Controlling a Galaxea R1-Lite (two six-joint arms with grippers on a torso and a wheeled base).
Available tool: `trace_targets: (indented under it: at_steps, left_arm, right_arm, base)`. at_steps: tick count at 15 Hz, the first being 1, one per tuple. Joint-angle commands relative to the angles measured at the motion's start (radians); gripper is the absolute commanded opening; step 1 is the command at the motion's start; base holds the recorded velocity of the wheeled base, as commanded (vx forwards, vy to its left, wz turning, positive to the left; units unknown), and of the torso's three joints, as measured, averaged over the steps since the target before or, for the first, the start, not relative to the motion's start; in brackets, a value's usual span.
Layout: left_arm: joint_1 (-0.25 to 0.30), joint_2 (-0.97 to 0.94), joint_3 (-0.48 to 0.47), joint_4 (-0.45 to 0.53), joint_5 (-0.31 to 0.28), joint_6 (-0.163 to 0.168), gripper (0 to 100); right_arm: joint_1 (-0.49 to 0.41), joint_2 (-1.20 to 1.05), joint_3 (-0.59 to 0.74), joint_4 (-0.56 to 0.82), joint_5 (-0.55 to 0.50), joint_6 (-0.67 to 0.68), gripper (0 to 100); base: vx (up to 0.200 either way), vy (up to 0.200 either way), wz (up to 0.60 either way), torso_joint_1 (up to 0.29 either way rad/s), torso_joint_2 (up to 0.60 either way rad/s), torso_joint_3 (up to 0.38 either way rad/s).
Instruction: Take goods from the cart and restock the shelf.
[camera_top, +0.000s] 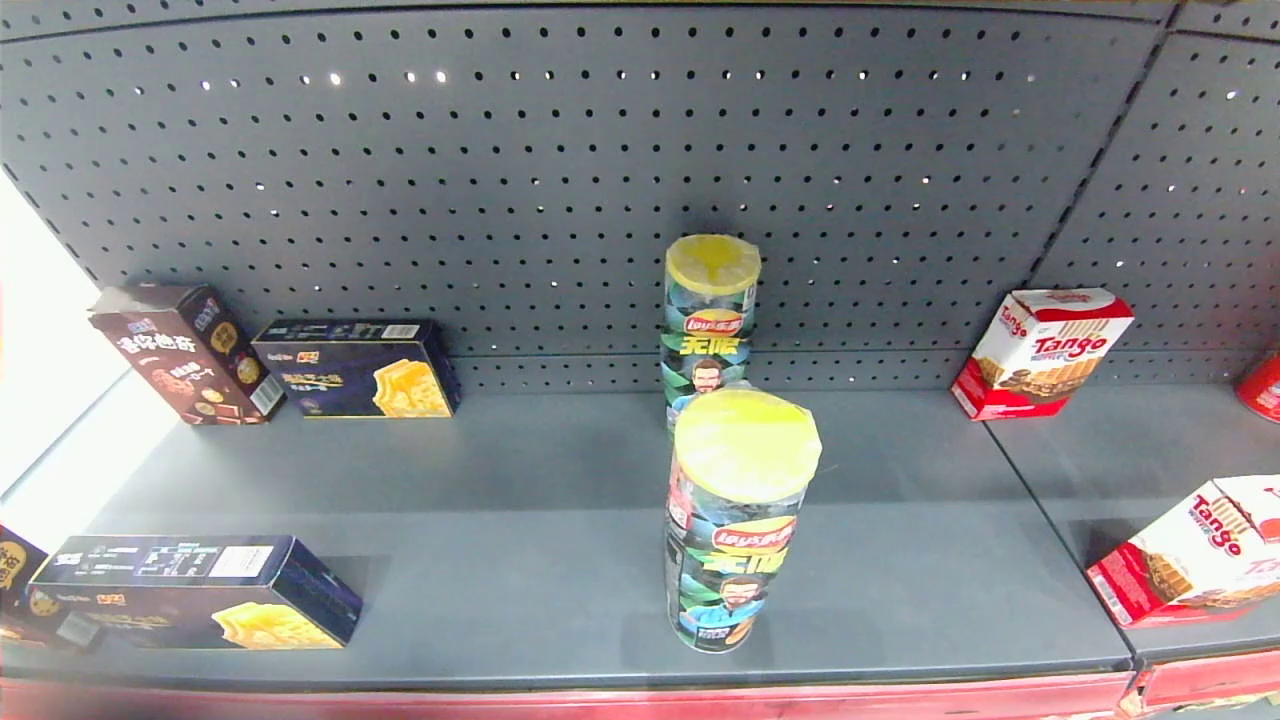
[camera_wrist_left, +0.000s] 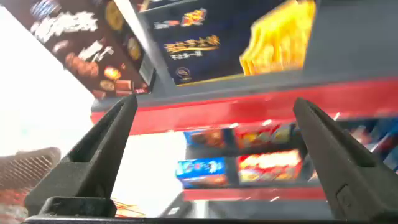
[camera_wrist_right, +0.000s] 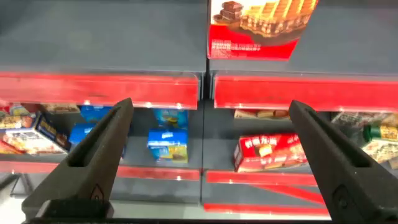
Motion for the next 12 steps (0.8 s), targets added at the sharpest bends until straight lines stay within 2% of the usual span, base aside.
trace_targets:
  at_steps: [1,2,3,4,5,6,7,11,12]
  left_arm:
    - [0.013,-0.034,0.001,0.001,-0.040,-0.051,100]
    - [0.013,-0.034,-0.001,0.007,-0.119,-0.085,100]
    - [0.015,-0.034,-0.007,0.018,-0.225,-0.088,100]
    - [0.016,-0.034,-0.008,0.027,-0.226,-0.045,100]
    - [0.018,-0.034,-0.010,0.033,-0.214,-0.023,100]
    - [0.020,-0.034,-0.010,0.035,-0.102,0.020,100]
    - [0.021,-0.034,-0.008,0.028,-0.065,0.029,100]
    - [0.020,-0.034,-0.010,0.030,-0.059,0.034,100]
    - [0.020,-0.034,-0.012,0.032,-0.116,0.018,100]
  right_arm:
    - [0.000,0.000,0.000,-0.001,0.001,0.000,100]
    - [0.000,0.000,0.000,-0.001,0.001,0.000,100]
    - [0.000,0.000,0.000,-0.001,0.001,0.000,100]
    - [0.000,0.000,0.000,-0.001,0.001,0.000,100]
    - [0.000,0.000,0.000,-0.001,0.001,0.000,100]
    - [0.000,0.000,0.000,-0.001,0.001,0.000,100]
    - [0.000,0.000,0.000,-0.001,0.001,0.000,100]
    - [0.000,0.000,0.000,-0.001,0.001,0.000,100]
    - [0.000,0.000,0.000,-0.001,0.001,0.000,100]
  base:
    - [0.000,0.000,0.00,0.000,0.00,0.000]
    - [0.000,0.000,0.00,0.000,0.00,0.000]
    - [0.000,0.000,0.00,0.000,0.00,0.000]
    - [0.000,0.000,0.00,0.000,0.00,0.000]
    - [0.000,0.000,0.00,0.000,0.00,0.000]
    - [0.000,0.000,0.00,0.000,0.00,0.000]
    - [0.000,0.000,0.00,0.000,0.00,0.000]
    - [0.000,0.000,0.00,0.000,0.00,0.000]
    - [0.000,0.000,0.00,0.000,0.00,0.000]
